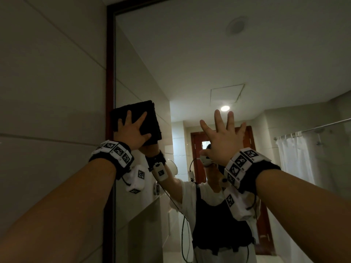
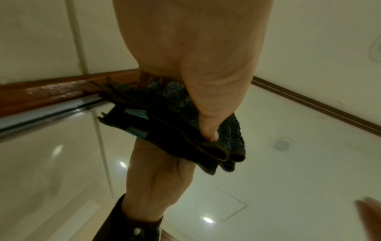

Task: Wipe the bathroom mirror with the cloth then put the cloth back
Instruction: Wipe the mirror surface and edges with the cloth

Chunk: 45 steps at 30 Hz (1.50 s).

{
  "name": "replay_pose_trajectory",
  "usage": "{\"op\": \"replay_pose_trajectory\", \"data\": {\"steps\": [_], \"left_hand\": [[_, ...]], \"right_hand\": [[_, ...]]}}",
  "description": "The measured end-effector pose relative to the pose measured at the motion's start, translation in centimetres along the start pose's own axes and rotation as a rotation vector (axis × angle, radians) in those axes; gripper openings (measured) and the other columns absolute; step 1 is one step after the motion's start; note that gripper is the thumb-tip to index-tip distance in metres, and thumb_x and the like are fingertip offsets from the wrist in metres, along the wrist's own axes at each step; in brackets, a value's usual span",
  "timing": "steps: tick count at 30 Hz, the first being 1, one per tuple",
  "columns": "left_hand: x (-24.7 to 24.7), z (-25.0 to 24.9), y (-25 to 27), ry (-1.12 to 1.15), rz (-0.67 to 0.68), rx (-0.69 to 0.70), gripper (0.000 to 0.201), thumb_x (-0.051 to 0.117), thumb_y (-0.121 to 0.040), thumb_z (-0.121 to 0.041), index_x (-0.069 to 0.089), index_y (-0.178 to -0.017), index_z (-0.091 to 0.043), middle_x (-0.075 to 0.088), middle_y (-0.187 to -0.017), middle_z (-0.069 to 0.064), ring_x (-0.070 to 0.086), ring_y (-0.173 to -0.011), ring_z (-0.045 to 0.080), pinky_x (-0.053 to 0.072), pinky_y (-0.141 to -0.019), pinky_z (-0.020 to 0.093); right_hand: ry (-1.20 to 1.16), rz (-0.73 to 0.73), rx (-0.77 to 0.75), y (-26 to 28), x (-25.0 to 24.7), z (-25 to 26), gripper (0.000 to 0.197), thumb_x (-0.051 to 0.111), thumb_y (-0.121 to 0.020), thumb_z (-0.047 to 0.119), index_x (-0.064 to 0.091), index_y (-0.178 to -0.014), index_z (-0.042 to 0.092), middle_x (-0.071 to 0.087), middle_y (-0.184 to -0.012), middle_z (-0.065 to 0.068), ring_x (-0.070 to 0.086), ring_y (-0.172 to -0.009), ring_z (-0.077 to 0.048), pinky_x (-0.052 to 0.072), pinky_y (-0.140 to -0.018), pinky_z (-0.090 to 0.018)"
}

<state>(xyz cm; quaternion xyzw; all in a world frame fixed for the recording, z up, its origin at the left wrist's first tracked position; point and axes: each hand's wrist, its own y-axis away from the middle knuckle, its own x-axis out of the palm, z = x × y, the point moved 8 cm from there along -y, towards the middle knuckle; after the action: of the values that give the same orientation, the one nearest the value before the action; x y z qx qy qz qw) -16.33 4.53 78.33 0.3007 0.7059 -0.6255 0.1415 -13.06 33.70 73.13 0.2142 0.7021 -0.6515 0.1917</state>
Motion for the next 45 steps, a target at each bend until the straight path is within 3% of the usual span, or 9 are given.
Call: {"op": "replay_pose_trajectory", "data": {"steps": [7, 11, 16, 26, 30, 36, 45], "left_hand": [[1.8, -6.0, 3.0, -0.099, -0.016, 0.154, 0.085, 0.061, -0.087, -0.053, 0.003, -0.15, -0.055, -0.01, -0.164, 0.001, -0.002, -0.147, 0.043, 0.025, -0.112, 0.065], [4.1, -8.3, 6.8, -0.14, -0.017, 0.218, 0.085, 0.06, -0.088, -0.051, 0.002, -0.151, -0.053, -0.013, -0.164, 0.002, -0.006, -0.147, 0.043, 0.02, -0.114, 0.063], [4.7, -8.6, 7.0, -0.101, 0.0, 0.218, 0.087, 0.061, -0.088, -0.049, 0.001, -0.151, -0.053, -0.015, -0.163, 0.002, -0.009, -0.147, 0.042, 0.017, -0.115, 0.064], [1.2, -10.3, 1.8, -0.048, -0.019, 0.164, 0.084, 0.061, -0.089, -0.047, 0.003, -0.15, -0.055, -0.015, -0.164, -0.002, -0.009, -0.148, 0.04, 0.013, -0.115, 0.064], [1.6, -10.4, 2.8, -0.061, -0.034, 0.172, 0.083, 0.06, -0.09, -0.047, 0.003, -0.15, -0.054, -0.013, -0.164, -0.001, -0.007, -0.148, 0.041, 0.017, -0.115, 0.064], [5.3, -11.4, 7.5, -0.221, -0.003, 0.335, 0.086, 0.057, -0.09, -0.053, -0.003, -0.151, -0.05, -0.016, -0.163, 0.002, -0.009, -0.146, 0.043, 0.018, -0.115, 0.063], [5.6, -11.4, 7.1, -0.175, 0.031, 0.316, 0.088, 0.058, -0.09, -0.05, -0.006, -0.15, -0.052, -0.022, -0.162, -0.001, -0.015, -0.147, 0.041, 0.012, -0.117, 0.063]], "right_hand": [[0.01, 0.016, 0.006, 0.1, 0.0, -0.1, 0.098, 0.049, -0.08, 0.078, -0.014, -0.149, 0.048, -0.031, -0.159, -0.005, -0.027, -0.144, -0.043, -0.002, -0.111, -0.074], [0.023, 0.013, 0.01, 0.2, -0.3, -0.1, 0.098, 0.047, -0.079, 0.08, -0.013, -0.15, 0.048, -0.03, -0.159, -0.005, -0.025, -0.145, -0.043, 0.0, -0.111, -0.074], [0.002, 0.022, 0.006, 0.4, -0.3, -0.1, 0.097, 0.049, -0.081, 0.077, -0.013, -0.15, 0.047, -0.031, -0.159, -0.005, -0.027, -0.144, -0.042, -0.002, -0.111, -0.073], [0.015, 0.014, -0.005, 0.4, 0.0, -0.2, 0.097, 0.048, -0.082, 0.077, -0.015, -0.15, 0.047, -0.033, -0.158, -0.005, -0.029, -0.143, -0.043, -0.001, -0.111, -0.074], [0.01, 0.015, 0.001, 0.3, 0.0, -0.1, 0.096, 0.047, -0.082, 0.076, -0.015, -0.149, 0.048, -0.033, -0.158, -0.005, -0.029, -0.143, -0.042, -0.001, -0.111, -0.073], [-0.002, 0.005, 0.009, 0.4, -0.2, -0.1, 0.096, 0.05, -0.082, 0.075, -0.012, -0.151, 0.047, -0.03, -0.159, -0.004, -0.027, -0.144, -0.042, -0.001, -0.111, -0.073], [0.009, 0.002, 0.009, 0.3, -0.1, 0.0, 0.098, 0.048, -0.08, 0.079, -0.013, -0.15, 0.047, -0.029, -0.16, -0.005, -0.025, -0.145, -0.043, 0.0, -0.112, -0.073]]}}
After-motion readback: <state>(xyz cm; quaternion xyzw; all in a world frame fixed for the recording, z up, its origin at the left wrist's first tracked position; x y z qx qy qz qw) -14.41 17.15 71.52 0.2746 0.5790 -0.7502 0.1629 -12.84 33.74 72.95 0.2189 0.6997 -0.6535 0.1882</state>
